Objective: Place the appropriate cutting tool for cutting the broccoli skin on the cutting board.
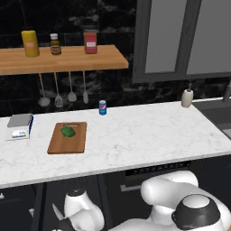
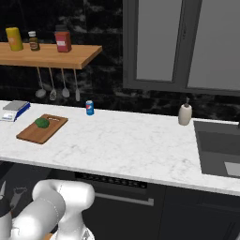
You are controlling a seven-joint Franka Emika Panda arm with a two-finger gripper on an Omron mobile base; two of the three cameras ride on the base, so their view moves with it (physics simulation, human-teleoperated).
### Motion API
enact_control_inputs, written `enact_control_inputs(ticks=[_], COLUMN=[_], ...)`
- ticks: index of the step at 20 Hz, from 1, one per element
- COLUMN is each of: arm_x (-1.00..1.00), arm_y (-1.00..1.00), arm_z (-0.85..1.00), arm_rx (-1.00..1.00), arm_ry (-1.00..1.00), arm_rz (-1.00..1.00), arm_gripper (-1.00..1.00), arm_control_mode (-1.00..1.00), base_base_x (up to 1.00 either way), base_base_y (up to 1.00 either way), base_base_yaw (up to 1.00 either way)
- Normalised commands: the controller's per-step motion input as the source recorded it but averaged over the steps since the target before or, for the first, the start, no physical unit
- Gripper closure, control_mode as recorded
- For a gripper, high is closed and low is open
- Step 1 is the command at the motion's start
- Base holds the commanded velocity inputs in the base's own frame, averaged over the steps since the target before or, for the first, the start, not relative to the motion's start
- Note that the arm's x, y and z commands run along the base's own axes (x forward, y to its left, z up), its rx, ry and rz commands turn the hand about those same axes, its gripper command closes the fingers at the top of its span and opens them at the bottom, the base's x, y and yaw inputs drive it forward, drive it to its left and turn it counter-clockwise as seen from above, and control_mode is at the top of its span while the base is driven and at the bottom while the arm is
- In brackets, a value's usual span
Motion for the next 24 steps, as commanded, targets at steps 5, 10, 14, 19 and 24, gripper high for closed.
enact_control_inputs(ticks=[5,10,14,19,24], arm_x=[0.88,0.37,0.19,0.07,-0.03], arm_y=[0.0,0.16,0.23,0.1,0.0], arm_z=[0.02,-0.16,-0.21,-0.23,-0.17], arm_rx=[0.01,-0.02,-0.02,-0.02,0.0], arm_ry=[0.08,0.0,0.0,0.0,0.0], arm_rz=[0.09,0.11,0.09,0.05,0.0], arm_gripper=[-1.0,-1.0,-1.0,-1.0,-1.0], arm_control_mode=[-1.0,-1.0,-1.0,-1.0,-1.0], base_base_x=[0.0,0.0,0.0,0.0,0.0], base_base_y=[0.0,0.0,0.0,0.0,0.0], base_base_yaw=[0.0,0.0,0.0,0.0,0.0])
